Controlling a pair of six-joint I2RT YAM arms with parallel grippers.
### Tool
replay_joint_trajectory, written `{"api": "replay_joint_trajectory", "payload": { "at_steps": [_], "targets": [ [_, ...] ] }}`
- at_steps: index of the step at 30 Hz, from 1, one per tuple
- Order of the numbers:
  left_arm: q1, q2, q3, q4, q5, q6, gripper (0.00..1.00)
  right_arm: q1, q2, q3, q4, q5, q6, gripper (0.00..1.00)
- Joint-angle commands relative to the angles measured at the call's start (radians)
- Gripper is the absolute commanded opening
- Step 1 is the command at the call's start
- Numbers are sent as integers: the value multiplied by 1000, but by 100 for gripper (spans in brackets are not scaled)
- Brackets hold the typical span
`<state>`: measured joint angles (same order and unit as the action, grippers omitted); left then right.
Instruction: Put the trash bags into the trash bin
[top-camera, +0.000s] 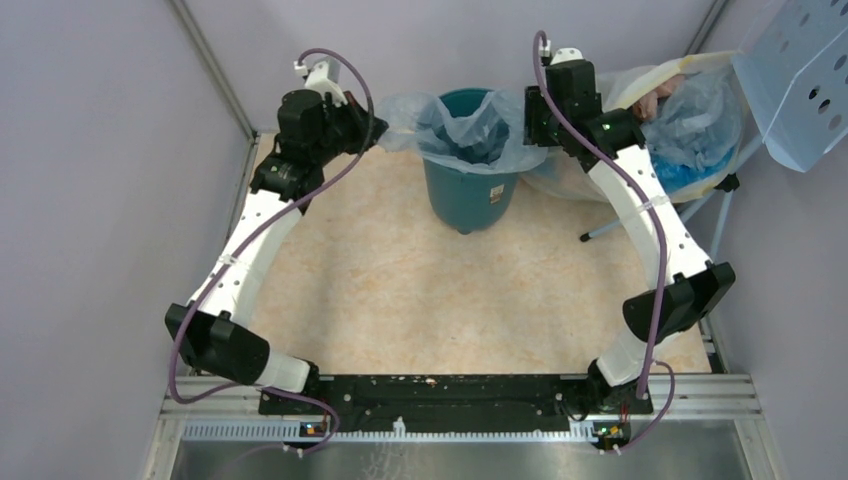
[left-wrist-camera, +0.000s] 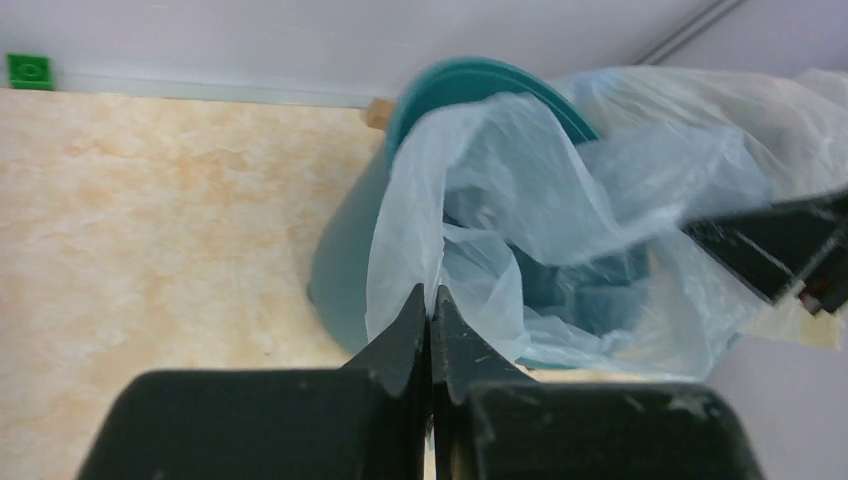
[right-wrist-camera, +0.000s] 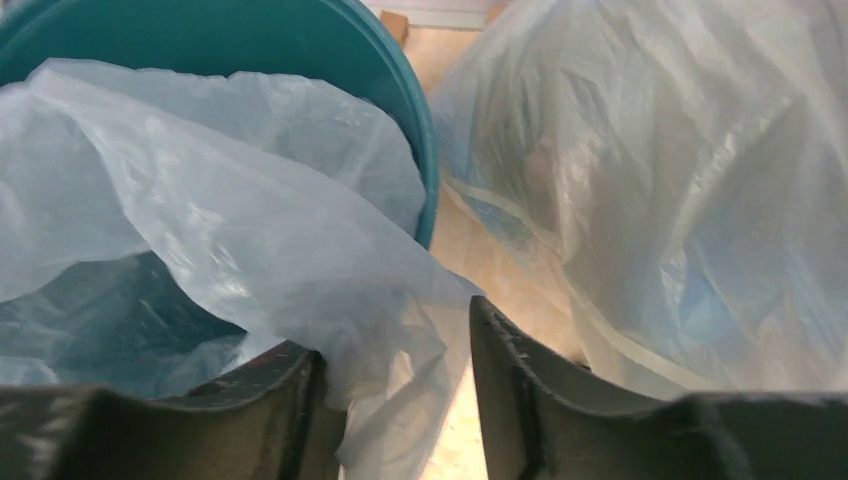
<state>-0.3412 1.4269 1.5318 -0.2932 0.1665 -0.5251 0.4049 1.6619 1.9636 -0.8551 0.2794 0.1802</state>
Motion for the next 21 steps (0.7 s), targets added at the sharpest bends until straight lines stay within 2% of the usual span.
{"api": "replay_joint_trajectory", "payload": {
  "at_steps": [1, 4, 7, 10, 14, 15, 21],
  "targets": [
    [99, 12, 70, -36, 122, 5, 0, -6, -77, 17, -62, 60, -8, 52],
    [107, -5, 68, -46, 172, 11, 0, -6, -134, -46, -44, 5, 9, 60],
    [122, -18, 75, -62, 230, 5, 0, -6, -189, -81, -30, -45, 28, 60],
    [147, -17, 105, -92, 279, 2, 0, -6, -211, -85, -60, -22, 33, 44],
    [191, 4, 171, -148, 335, 7, 0, -7, -236, -105, -89, 83, 33, 5],
    [203, 10, 190, -162, 345, 9, 0, -13, -245, -116, -88, 86, 30, 0],
    [265, 27, 229, -214, 388, 25, 0, -54, -286, -188, -69, 49, 34, 0]
  ]
}}
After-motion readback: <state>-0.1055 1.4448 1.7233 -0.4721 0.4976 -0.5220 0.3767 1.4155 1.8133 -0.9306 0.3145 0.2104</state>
